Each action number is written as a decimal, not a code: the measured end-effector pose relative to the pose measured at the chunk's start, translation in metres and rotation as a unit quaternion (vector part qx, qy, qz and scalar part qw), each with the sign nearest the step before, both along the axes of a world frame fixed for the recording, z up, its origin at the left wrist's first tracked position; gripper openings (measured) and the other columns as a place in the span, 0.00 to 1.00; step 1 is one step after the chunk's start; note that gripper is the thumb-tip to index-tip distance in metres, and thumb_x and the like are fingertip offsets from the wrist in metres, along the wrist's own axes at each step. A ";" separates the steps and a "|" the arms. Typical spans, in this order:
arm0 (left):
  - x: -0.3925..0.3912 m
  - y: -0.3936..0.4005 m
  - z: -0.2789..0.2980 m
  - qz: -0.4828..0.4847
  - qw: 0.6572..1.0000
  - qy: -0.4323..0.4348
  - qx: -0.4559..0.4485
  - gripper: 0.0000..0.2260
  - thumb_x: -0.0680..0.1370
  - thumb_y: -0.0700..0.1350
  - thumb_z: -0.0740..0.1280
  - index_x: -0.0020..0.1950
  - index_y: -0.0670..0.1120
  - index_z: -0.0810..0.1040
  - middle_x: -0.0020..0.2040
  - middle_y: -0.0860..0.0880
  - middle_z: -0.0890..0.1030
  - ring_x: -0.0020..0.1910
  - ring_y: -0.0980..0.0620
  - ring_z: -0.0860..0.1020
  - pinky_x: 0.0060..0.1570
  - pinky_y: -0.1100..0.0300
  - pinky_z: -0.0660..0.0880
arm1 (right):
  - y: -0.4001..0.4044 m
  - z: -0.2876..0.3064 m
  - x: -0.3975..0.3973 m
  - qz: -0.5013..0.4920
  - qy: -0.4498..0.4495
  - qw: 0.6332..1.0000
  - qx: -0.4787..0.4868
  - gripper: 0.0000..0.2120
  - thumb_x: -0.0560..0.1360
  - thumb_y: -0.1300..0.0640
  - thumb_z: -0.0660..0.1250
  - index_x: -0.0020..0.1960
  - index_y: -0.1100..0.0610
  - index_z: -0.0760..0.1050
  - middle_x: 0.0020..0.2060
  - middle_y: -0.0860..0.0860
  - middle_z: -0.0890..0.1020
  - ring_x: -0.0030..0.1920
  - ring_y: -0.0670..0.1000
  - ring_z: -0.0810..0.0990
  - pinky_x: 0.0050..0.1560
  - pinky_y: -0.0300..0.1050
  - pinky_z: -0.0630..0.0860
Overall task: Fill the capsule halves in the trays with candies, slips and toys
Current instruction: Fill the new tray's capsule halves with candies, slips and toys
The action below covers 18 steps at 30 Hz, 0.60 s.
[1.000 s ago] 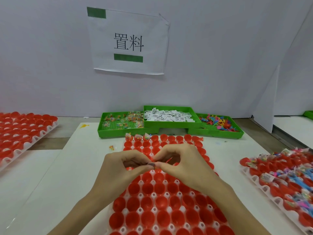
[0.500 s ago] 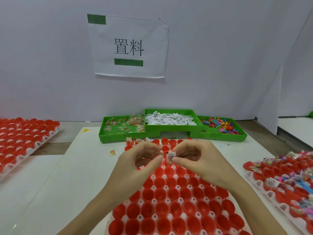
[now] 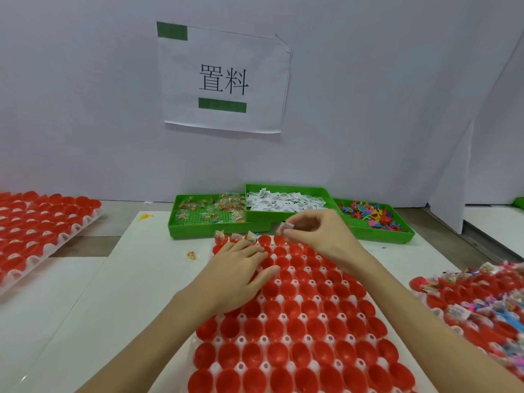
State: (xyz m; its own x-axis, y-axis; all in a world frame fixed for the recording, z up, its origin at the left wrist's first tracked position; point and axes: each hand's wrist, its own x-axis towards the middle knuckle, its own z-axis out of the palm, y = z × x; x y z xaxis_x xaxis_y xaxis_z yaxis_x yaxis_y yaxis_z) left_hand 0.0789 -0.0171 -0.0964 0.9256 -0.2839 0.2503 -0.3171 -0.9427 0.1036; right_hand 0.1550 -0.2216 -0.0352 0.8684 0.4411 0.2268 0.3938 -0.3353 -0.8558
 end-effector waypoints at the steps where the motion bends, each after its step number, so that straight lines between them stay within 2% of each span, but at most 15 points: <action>1: 0.000 0.000 0.001 0.002 1.000 -0.005 0.005 0.36 0.80 0.68 0.40 0.75 0.52 0.74 0.73 0.56 0.75 0.74 0.56 0.66 0.74 0.59 0.55 | 0.008 0.000 0.008 -0.001 -0.004 1.000 -0.015 0.05 0.73 0.60 0.77 0.49 0.57 0.86 0.43 0.49 0.89 0.46 0.47 0.88 0.52 0.41 0.83; 5: 0.001 -0.002 0.000 -0.001 1.000 -0.013 0.023 0.34 0.82 0.67 0.41 0.72 0.51 0.75 0.70 0.56 0.77 0.71 0.55 0.68 0.72 0.58 0.57 | 0.036 -0.005 0.034 -0.023 -0.038 0.992 -0.116 0.06 0.72 0.57 0.79 0.48 0.56 0.87 0.41 0.49 0.88 0.46 0.47 0.87 0.54 0.46 0.83; 11: 0.003 -0.001 -0.003 0.005 0.999 -0.014 0.028 0.28 0.84 0.64 0.46 0.72 0.50 0.75 0.68 0.55 0.77 0.69 0.53 0.67 0.72 0.57 0.57 | 0.053 -0.010 0.049 -0.004 -0.078 0.958 -0.275 0.06 0.73 0.57 0.78 0.49 0.56 0.87 0.41 0.50 0.86 0.42 0.46 0.84 0.46 0.37 0.80; 14: 0.004 -0.002 -0.002 0.002 0.999 -0.019 0.033 0.29 0.84 0.64 0.46 0.72 0.50 0.75 0.67 0.55 0.77 0.68 0.52 0.67 0.72 0.57 0.56 | 0.060 -0.009 0.048 0.008 -0.076 0.949 -0.306 0.05 0.73 0.57 0.78 0.48 0.56 0.87 0.42 0.51 0.86 0.44 0.47 0.83 0.47 0.40 0.80; 18: 0.003 -0.003 -0.002 0.002 0.999 -0.023 0.028 0.28 0.84 0.64 0.47 0.71 0.50 0.76 0.67 0.55 0.78 0.69 0.53 0.66 0.72 0.57 0.55 | 0.060 -0.005 0.051 0.020 -0.043 0.954 -0.295 0.06 0.73 0.56 0.78 0.49 0.54 0.88 0.38 0.47 0.84 0.42 0.45 0.82 0.41 0.35 0.76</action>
